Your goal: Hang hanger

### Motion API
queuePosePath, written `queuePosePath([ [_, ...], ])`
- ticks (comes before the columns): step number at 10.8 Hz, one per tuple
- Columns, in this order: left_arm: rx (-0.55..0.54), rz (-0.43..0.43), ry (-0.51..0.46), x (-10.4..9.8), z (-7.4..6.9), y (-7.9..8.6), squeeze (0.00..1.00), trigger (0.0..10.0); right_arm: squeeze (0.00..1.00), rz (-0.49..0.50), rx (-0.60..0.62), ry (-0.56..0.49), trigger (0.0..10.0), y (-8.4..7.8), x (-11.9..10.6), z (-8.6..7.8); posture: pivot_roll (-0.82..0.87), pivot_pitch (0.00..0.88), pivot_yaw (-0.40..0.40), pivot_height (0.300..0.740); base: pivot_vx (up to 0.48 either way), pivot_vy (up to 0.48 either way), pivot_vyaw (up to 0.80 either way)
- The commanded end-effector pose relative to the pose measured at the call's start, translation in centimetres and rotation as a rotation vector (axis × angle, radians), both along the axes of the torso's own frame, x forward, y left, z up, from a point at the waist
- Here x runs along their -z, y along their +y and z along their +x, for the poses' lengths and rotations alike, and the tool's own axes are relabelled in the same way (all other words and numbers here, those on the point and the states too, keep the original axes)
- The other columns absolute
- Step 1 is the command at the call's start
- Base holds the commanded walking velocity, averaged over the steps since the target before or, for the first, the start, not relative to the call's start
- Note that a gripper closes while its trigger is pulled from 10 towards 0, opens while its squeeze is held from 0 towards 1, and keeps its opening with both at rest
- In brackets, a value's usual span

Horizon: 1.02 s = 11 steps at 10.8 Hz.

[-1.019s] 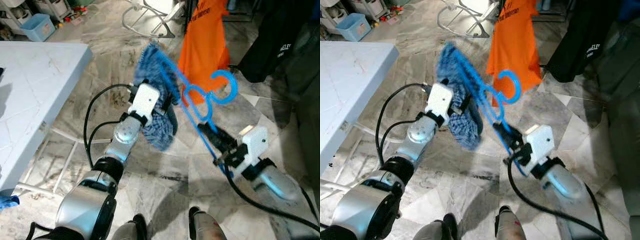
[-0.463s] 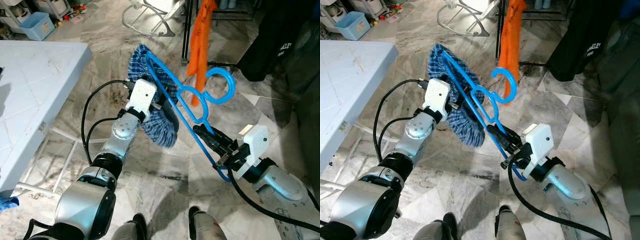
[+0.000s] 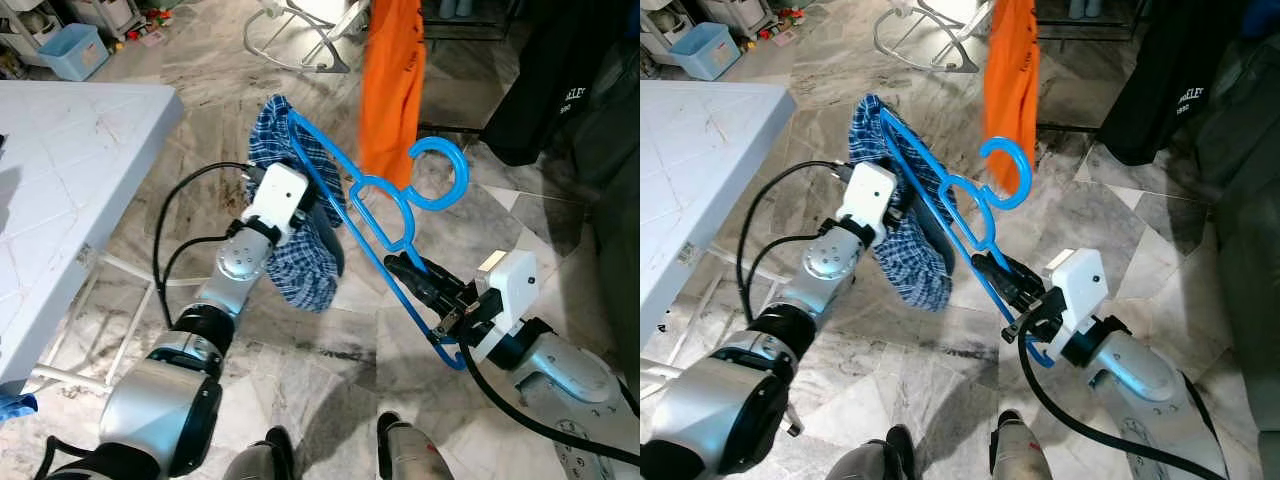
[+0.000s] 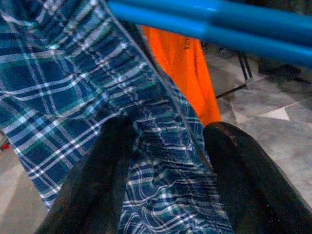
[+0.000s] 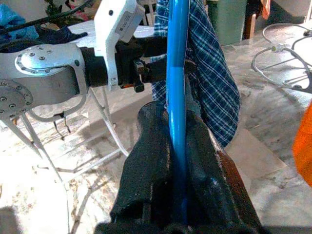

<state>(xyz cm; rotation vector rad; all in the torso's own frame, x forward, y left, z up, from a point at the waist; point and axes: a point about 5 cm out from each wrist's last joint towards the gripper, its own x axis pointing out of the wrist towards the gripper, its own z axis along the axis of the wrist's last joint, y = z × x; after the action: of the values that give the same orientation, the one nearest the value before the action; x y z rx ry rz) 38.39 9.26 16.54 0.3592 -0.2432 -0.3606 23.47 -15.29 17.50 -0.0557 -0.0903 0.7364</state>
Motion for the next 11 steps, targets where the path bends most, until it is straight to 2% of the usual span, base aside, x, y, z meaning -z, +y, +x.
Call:
queuePosePath([
  [1, -0.004, 0.036, -0.003, 0.0, 0.1, 0.4, 0.0, 0.0, 0.0, 0.017, -0.045, -0.035, 10.0, 0.4, -0.9, -0.6, -0.44, 0.247, 0.123, 0.74, 0.0, 0.0, 0.0],
  [3, 0.029, 0.087, -0.01, 0.1, 0.0, 0.4, 0.0, 4.0, 0.0, 0.015, -0.048, -0.025, 10.0, 0.4, -0.8, -0.6, -0.44, 0.249, 0.124, 0.74, 0.0, 0.0, 0.0],
  [4, 0.067, 0.118, -0.008, 0.3, -0.2, 0.4, 0.0, 8.6, 0.0, 0.015, -0.05, -0.021, 10.0, 0.4, -0.7, -0.6, -0.43, 0.25, 0.125, 0.74, 0.0, 0.0, 0.0],
  [5, 0.078, 0.158, -0.016, 0.5, -0.3, 0.6, 0.0, 10.0, 0.0, 0.014, -0.053, -0.017, 10.0, 0.4, -0.6, -0.6, -0.43, 0.249, 0.125, 0.74, 0.0, 0.0, 0.0],
  [8, 0.073, 0.183, -0.018, 0.5, -0.3, 1.3, 0.0, 10.0, 0.0, 0.008, -0.058, -0.017, 10.0, 0.5, -0.5, -0.6, -0.43, 0.248, 0.124, 0.74, 0.0, 0.0, 0.0],
  [9, 0.066, 0.187, -0.013, 0.5, -0.2, 1.6, 0.0, 6.2, 0.0, 0.005, -0.057, -0.019, 10.0, 0.4, -0.5, -0.5, -0.43, 0.247, 0.125, 0.74, 0.0, 0.0, 0.0],
  [10, 0.051, 0.199, 0.005, 0.6, -0.1, 2.1, 0.0, 0.0, 0.0, 0.003, -0.055, -0.021, 10.0, 0.4, -0.5, -0.5, -0.43, 0.245, 0.128, 0.74, 0.0, 0.0, 0.0],
  [11, 0.053, 0.191, 0.004, 0.6, -0.1, 2.0, 0.0, 0.0, 0.0, 0.003, -0.055, -0.022, 10.0, 0.4, -0.6, -0.5, -0.44, 0.244, 0.126, 0.74, 0.0, 0.0, 0.0],
])
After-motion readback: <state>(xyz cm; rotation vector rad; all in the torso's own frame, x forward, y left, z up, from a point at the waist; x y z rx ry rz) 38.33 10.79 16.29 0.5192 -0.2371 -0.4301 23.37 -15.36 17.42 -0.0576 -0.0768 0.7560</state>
